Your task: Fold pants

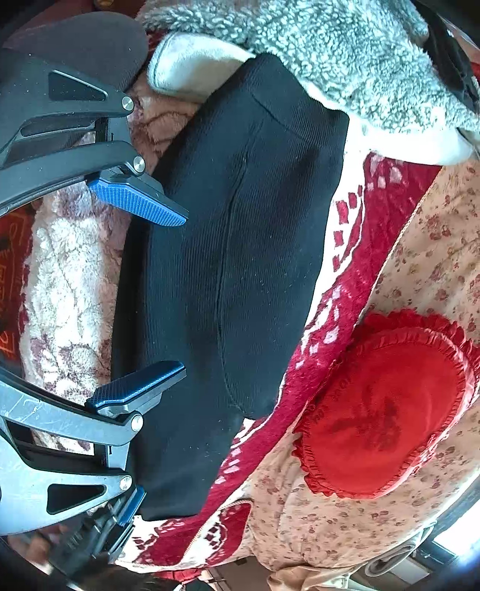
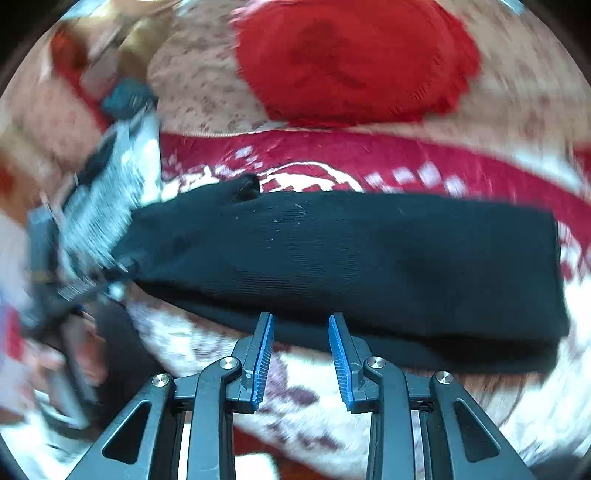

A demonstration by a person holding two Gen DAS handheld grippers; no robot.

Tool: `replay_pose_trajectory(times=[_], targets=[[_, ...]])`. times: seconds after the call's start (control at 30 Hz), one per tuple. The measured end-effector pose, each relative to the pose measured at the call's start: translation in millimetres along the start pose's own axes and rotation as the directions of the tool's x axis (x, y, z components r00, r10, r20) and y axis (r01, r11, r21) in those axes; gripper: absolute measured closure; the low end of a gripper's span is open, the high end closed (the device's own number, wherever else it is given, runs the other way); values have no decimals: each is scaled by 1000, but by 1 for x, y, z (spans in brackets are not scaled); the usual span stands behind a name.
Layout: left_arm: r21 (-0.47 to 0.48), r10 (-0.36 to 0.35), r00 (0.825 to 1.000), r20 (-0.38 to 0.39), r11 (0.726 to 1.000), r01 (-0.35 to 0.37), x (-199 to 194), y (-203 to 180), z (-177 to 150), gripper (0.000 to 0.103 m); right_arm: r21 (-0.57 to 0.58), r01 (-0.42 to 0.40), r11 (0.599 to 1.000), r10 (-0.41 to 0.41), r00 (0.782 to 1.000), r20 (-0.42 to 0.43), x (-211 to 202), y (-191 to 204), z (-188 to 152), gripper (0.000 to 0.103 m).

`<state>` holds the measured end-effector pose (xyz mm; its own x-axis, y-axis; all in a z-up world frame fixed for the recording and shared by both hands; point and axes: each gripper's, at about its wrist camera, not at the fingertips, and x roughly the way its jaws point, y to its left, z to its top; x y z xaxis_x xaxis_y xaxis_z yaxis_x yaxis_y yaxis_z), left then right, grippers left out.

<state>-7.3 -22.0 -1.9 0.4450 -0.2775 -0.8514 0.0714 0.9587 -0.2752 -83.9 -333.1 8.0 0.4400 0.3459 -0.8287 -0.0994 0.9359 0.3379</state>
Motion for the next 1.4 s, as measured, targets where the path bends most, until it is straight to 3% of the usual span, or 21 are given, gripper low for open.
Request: replay_pose_trajectory(times=[0.13, 0.23, 0.37, 0.5, 0.57, 0.63, 0.7, 0.73, 0.8, 0.93, 1.03, 1.13, 1.23, 1.27, 1.33, 1.37, 1.4], targets=[[-16, 2, 1000, -16, 1000, -2, 3, 4, -1, 27, -222, 75, 972, -69, 997, 36, 16, 33, -10, 74], [-27, 5, 1000, -25, 1000, -6, 6, 6, -2, 27, -355, 154, 922, -144, 988, 54, 34, 49, -14, 74], [-17, 14, 1000, -24, 1000, -15, 6, 5, 0, 27, -457, 204, 866, -176, 979, 102, 48, 63, -11, 73], [-23, 18, 999, -31, 1000, -18, 11, 5, 3, 27, -575, 239, 782, -206, 971, 123, 59, 75, -18, 72], [-23, 22, 999, -38, 999, -23, 14, 5, 4, 27, -589, 261, 764, -213, 965, 152, 63, 75, -16, 72], [-22, 22, 999, -39, 999, -23, 14, 5, 4, 27, -596, 256, 761, -197, 967, 163, 66, 76, -13, 73], [-24, 18, 999, -39, 1000, -19, 13, 5, 4, 27, -574, 218, 789, -156, 975, 155, 66, 74, -9, 94], [-27, 15, 999, -40, 1000, -16, 12, 6, 6, 27, -549, 184, 816, -126, 982, 141, 63, 73, -7, 97], [-44, 12, 1000, -28, 999, -13, 5, 11, 9, 27, -488, 118, 865, -64, 990, 126, 49, 71, -1, 98], [-74, 22, 1000, 22, 997, -20, -8, 22, 14, 27, -459, 77, 885, -5, 988, 156, 14, 76, -4, 98], [-70, 30, 1000, 2, 997, -30, -2, 24, 10, 27, -478, 86, 874, -42, 994, 103, 26, 77, -20, 103], [-66, 44, 999, -16, 997, -45, 4, 26, 4, 27, -433, 24, 901, -34, 999, -16, 56, 69, -34, 103], [-87, 47, 999, -15, 995, -48, 3, 34, 5, 27, -447, 56, 893, -44, 998, 36, 46, 70, -33, 103], [-95, 47, 999, -12, 994, -48, 1, 36, 6, 27, -449, 65, 891, -33, 996, 79, 37, 72, -30, 100], [-109, 47, 999, -1, 993, -46, -2, 39, 8, 27, -466, 102, 879, -35, 988, 150, 23, 76, -24, 79], [-111, 47, 999, 2, 993, -46, -3, 39, 9, 27, -479, 124, 869, -45, 984, 172, 20, 79, -21, 62], [-112, 45, 999, 5, 993, -44, -5, 40, 10, 27, -489, 123, 863, -36, 982, 184, 20, 82, -19, 61]])
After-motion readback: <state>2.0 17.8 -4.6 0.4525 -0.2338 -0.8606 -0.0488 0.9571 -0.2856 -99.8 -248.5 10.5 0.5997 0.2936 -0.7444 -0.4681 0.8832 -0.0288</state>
